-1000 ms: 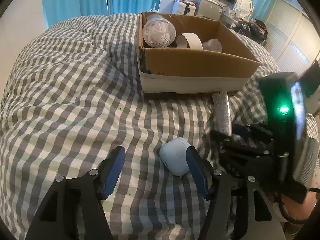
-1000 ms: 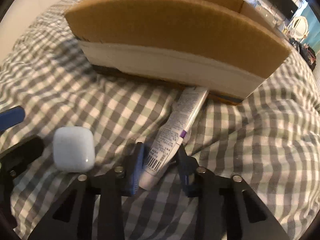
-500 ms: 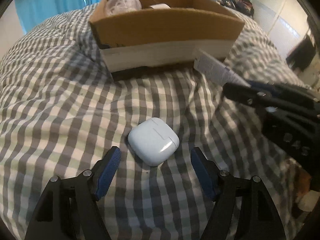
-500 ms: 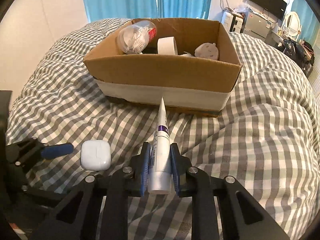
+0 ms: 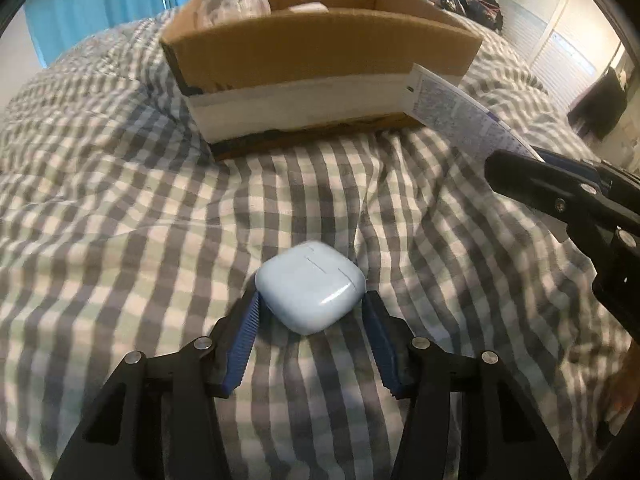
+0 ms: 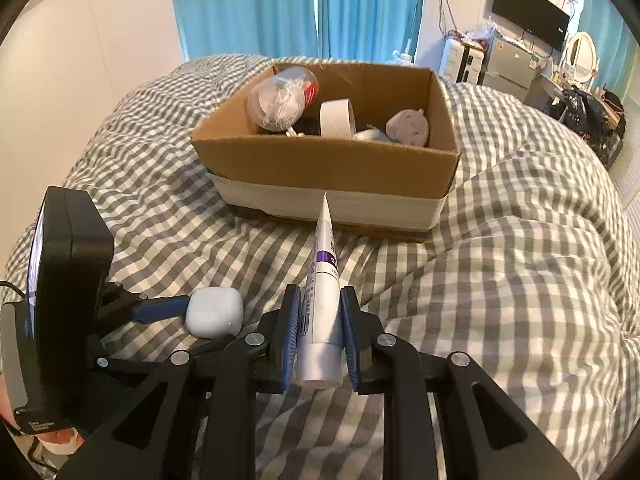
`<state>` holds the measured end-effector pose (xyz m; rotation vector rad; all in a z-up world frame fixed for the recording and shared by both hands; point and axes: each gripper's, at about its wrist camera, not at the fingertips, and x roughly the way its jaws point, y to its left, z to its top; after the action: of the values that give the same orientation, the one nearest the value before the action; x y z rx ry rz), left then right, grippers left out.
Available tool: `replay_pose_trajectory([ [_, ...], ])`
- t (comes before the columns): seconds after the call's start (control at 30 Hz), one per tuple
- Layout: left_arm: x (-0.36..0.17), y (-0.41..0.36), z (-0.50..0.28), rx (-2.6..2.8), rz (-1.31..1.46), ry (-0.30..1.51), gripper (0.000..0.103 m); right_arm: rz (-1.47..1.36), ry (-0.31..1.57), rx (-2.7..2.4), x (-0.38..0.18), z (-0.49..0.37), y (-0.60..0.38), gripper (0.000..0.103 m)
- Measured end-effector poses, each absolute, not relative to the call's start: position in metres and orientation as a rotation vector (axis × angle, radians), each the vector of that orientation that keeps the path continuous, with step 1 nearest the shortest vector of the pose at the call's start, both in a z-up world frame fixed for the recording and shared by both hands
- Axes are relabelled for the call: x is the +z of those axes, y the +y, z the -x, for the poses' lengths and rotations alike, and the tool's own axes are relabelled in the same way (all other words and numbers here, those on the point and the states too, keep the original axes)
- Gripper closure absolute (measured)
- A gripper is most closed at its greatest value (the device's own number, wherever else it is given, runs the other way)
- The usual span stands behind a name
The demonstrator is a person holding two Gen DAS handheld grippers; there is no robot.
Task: Organize objects
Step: 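Lift and carry the earbud case and toothpaste tube over the box with both tools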
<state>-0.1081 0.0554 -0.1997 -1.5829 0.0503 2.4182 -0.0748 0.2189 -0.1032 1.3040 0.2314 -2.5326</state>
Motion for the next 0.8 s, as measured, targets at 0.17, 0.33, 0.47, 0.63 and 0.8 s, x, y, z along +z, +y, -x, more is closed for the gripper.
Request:
replay_pose_trajectory([
  [0.17,-0.180,0.054,0.098,2.445,1.533,0.015,0.079,-1.260,0.251,-2.555,-0.087,0.060,0.220,0.084],
  [0.33,-0.184,0.056,0.090,2.418,1.549,0.013,0.079,-1.222,0.247,-2.568,-0.073,0.048,0.221,0.084],
  [0.47,-0.190,0.058,0.093,2.430,1.574,0.016,0.074,-1.209,0.243,-2.579,-0.066,0.040,0.225,0.083],
  [0.63,-0.193,0.054,0.098,2.413,1.563,-0.029,0.047,-1.220,0.223,-2.585,-0.069,0.040,0.230,0.083],
  [0.8,-0.199,0.070,0.107,2.378,1.557,0.022,0.040,-1.240,0.204,-2.581,-0.078,0.046,0.234,0.083],
])
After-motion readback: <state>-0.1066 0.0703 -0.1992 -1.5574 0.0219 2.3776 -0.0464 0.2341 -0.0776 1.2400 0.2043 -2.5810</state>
